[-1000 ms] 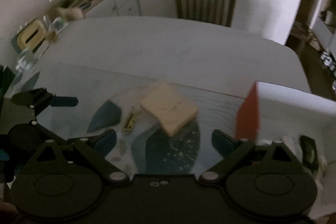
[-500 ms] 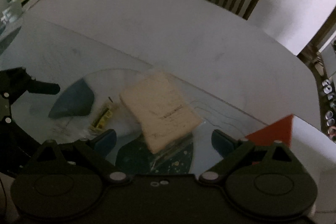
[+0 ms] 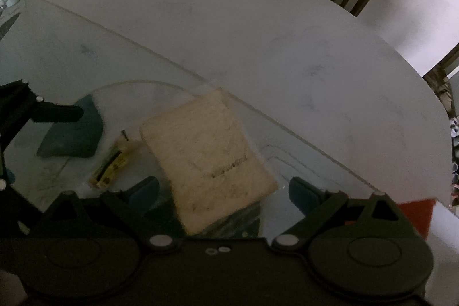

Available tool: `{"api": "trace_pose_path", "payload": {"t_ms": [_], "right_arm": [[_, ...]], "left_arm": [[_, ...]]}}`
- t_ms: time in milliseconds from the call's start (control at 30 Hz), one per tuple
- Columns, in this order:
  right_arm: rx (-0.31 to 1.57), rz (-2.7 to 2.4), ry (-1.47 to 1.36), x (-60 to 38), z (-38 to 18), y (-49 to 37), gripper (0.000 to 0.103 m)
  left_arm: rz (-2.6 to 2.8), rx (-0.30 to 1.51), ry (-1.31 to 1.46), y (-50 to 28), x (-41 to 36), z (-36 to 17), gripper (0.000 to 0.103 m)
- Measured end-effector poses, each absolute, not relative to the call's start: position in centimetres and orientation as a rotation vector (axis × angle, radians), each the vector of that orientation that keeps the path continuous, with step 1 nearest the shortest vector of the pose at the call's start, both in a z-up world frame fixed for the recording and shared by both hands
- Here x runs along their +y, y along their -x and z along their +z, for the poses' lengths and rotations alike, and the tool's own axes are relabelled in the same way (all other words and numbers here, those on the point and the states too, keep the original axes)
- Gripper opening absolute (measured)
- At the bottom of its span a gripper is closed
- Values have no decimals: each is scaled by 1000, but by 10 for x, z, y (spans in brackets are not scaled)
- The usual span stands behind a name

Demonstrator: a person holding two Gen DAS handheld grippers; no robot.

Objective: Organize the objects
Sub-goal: 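Grasp the green-labelled snack stick with the left tool while the right tool grasps the bagged bread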

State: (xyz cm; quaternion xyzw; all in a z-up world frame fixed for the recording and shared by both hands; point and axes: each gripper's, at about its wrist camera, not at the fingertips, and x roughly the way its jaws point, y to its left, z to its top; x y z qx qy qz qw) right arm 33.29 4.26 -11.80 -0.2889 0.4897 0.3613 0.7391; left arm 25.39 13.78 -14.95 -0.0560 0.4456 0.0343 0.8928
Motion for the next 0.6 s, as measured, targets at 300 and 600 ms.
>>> {"api": "trace_pose_path", "payload": {"t_ms": [300,600], "right_arm": [[1120,846,595,50,-129,-345,101],[1120,855,593,59,-141,-348,103]], "left_arm": [[67,935,124,-257,137,-156,102],[79,923,99,-259,132,-156,81]]}}
